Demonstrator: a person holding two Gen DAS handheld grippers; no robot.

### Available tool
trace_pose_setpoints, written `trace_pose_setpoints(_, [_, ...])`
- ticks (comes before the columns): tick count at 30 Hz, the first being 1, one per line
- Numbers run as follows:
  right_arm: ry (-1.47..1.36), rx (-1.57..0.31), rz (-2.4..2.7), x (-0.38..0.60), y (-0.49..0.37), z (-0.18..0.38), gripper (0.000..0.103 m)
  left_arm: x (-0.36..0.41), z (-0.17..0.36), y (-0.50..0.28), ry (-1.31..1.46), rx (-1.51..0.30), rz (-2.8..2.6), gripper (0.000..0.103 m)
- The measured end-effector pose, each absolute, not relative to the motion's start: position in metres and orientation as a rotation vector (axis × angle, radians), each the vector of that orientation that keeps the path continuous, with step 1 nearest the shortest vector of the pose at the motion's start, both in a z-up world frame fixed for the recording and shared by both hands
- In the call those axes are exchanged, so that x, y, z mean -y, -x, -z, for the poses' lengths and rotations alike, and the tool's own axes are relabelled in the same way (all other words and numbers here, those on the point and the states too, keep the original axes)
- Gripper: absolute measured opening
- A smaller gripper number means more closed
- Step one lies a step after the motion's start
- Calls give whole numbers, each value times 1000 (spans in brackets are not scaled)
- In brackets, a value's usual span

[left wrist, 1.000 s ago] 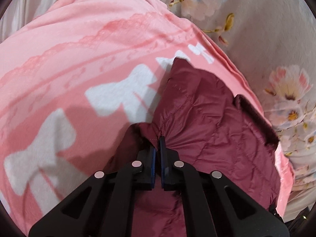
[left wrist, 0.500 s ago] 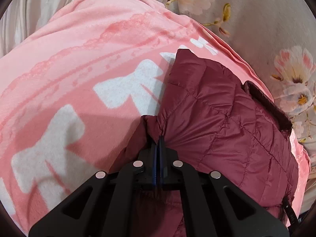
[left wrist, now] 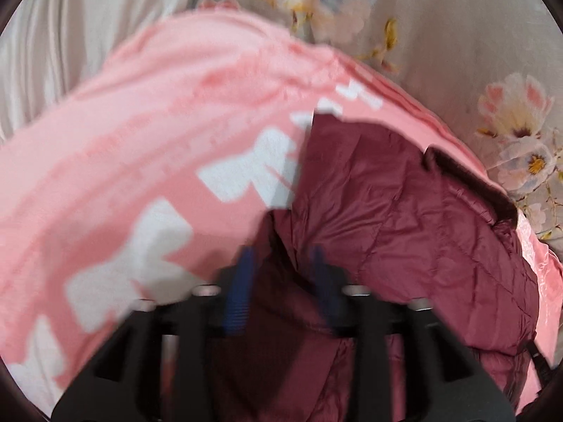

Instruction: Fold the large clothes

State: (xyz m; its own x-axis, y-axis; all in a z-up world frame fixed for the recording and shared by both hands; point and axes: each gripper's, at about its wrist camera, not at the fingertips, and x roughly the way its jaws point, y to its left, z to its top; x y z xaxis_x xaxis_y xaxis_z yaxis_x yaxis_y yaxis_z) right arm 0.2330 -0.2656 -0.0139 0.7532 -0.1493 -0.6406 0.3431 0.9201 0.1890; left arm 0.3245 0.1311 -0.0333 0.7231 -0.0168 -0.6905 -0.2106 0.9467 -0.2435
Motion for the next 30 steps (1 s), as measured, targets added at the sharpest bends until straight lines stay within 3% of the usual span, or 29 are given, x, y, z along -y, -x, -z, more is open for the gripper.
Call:
trace_pose_setpoints(4, [-317, -650, 186, 249, -247, -1, 35, -113, -6, -318, 298, -678, -73, 46])
trace_pose_setpoints(8, [-247, -676, 136, 219, -272, 2, 18, -64, -26, -330, 243, -651, 3, 46])
trace_pose_setpoints(11, [-223, -719, 117, 207, -285, 15, 11, -32, -15, -344, 168, -683, 16, 46])
trace_pose_setpoints(19, [-254, -812, 108, 213, -286, 48, 7, -18, 48, -363, 110, -850, -1, 36])
trace_pose_setpoints(30, [-271, -821, 107, 215, -278, 55, 5, -11, 62, -356, 9, -847, -30, 32])
